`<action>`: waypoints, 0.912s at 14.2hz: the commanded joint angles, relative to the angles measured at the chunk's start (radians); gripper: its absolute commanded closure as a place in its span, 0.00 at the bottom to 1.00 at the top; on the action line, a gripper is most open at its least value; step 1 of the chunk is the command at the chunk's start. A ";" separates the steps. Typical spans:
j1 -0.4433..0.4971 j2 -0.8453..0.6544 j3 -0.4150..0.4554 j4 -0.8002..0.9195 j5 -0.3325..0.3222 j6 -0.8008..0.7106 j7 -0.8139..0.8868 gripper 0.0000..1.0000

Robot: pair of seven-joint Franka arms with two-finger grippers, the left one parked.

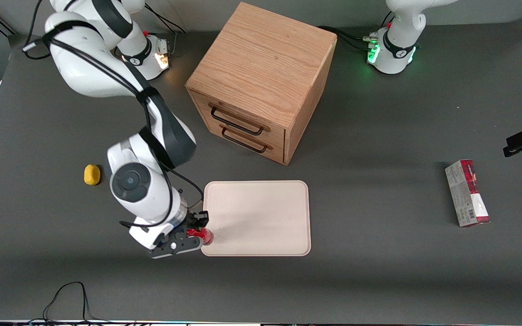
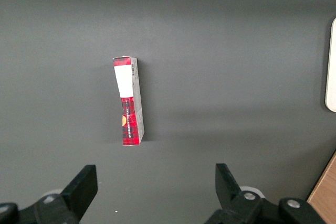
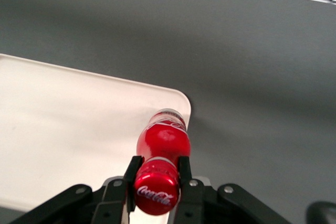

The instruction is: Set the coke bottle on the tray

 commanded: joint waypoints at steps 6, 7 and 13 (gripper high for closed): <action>0.004 0.040 0.014 -0.001 -0.032 0.054 0.033 0.83; 0.004 0.040 0.014 -0.005 -0.032 0.054 0.034 0.72; -0.004 0.037 0.011 -0.044 -0.032 0.095 0.056 0.00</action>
